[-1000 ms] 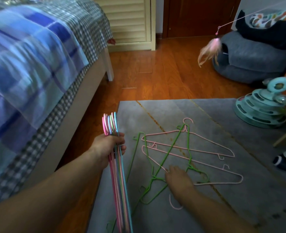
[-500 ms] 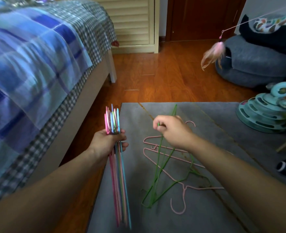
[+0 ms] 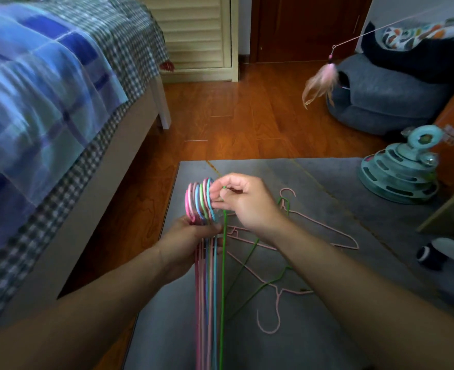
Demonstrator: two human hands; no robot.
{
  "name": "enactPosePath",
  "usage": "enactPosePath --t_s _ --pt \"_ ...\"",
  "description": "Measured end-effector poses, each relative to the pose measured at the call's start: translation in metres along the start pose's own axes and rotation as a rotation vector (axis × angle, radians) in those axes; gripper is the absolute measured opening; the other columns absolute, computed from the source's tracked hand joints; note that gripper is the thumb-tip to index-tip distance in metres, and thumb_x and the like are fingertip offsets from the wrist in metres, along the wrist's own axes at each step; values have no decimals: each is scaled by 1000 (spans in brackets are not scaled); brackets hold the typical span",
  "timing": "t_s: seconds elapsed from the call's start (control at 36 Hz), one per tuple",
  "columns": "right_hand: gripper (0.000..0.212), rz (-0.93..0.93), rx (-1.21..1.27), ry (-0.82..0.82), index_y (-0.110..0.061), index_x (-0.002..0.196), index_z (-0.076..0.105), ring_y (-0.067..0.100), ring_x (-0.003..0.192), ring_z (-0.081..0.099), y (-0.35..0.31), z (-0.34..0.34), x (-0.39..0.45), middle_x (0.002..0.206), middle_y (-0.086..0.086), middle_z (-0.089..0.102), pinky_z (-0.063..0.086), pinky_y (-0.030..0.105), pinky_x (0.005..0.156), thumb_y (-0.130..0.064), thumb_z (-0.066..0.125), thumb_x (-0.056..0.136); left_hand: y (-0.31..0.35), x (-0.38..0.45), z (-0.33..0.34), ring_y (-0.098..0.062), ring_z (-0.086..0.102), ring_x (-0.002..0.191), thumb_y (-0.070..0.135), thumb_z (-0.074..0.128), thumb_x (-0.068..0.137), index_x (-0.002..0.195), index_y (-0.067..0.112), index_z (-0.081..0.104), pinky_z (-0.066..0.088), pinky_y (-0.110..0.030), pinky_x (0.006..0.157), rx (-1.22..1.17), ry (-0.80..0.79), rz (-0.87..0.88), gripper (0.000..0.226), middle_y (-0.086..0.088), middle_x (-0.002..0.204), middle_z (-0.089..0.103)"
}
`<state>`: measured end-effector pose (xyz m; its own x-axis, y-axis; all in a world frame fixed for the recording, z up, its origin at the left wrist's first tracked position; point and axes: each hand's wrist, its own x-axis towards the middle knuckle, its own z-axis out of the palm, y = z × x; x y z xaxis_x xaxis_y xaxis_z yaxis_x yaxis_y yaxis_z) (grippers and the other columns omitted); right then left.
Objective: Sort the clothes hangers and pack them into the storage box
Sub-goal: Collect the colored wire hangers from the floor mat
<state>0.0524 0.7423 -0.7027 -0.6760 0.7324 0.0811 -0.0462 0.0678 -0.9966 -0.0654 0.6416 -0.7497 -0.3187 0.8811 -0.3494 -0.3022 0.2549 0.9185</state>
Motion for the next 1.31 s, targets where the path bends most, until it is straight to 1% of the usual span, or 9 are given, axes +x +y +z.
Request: enactPosePath --t_s 0.25,0.39,0.58,0.72,0.81,0.89,1.0,1.19,1.31 --pt "35 89 223 30 -11 80 69 18 87 72 -3 14 -8 88 5 71 57 33 92 9 47 99 0 -4 10 -40 58 103 -1 74 83 122 -5 64 48 -55 102 -132 -195 -25 40 -30 117 62" --pt "30 158 413 34 -4 80 65 20 90 69 6 23 -15 86 8 68 56 30 95 11 45 98 -3 -5 10 -26 64 72 -8 65 88 113 -4 66 59 -30 63 -140 -190 -57 25 -24 92 63" --pt "23 250 383 30 -5 89 65 15 80 70 18 2 0 88 8 69 61 32 65 4 47 100 -5 1 1 -25 63 69 -9 59 92 114 -4 61 55 -29 55 -104 -167 -138 22 -21 92 59" --pt "23 448 -256 319 -17 79 67 34 79 68 90 -52 11 82 12 66 60 51 73 -13 52 96 2 0 -19 -22 67 67 -6 61 87 111 -7 60 59 -26 57 -169 -67 -160 24 -16 84 64" --pt "24 588 -904 24 -14 104 71 35 107 65 148 -99 -12 113 17 70 51 34 85 -19 50 95 10 -7 -33 -21 68 69 -4 63 80 105 -2 59 61 -26 62 -214 -73 -134 26 -16 86 64" --pt "41 685 -1187 -268 -19 130 61 32 125 55 176 -125 -55 138 15 56 44 32 100 -13 47 93 12 -9 -45 -22 70 77 -4 66 80 103 1 59 62 -29 67 -222 -62 -138 24 -19 95 68" --pt "58 547 -1385 -296 -26 146 44 33 135 41 194 -132 -77 150 10 40 32 36 114 -8 43 91 9 -7 -49 -27 67 83 -6 65 84 101 4 60 61 -34 70 -206 -70 -115 20 -17 93 64" --pt "29 478 -1431 -261 -17 123 52 33 123 51 182 -118 -77 134 17 52 43 37 103 -13 41 97 8 1 -39 -30 70 81 -6 63 90 103 6 62 61 -41 76 -181 61 -91 18 -13 88 65" --pt "46 538 -1435 -423 -18 121 51 33 121 56 180 -116 -82 131 15 55 45 36 100 -21 74 81 15 0 -33 -29 73 82 -1 66 90 103 4 65 61 -38 73 -126 142 -47 13 -12 88 70"
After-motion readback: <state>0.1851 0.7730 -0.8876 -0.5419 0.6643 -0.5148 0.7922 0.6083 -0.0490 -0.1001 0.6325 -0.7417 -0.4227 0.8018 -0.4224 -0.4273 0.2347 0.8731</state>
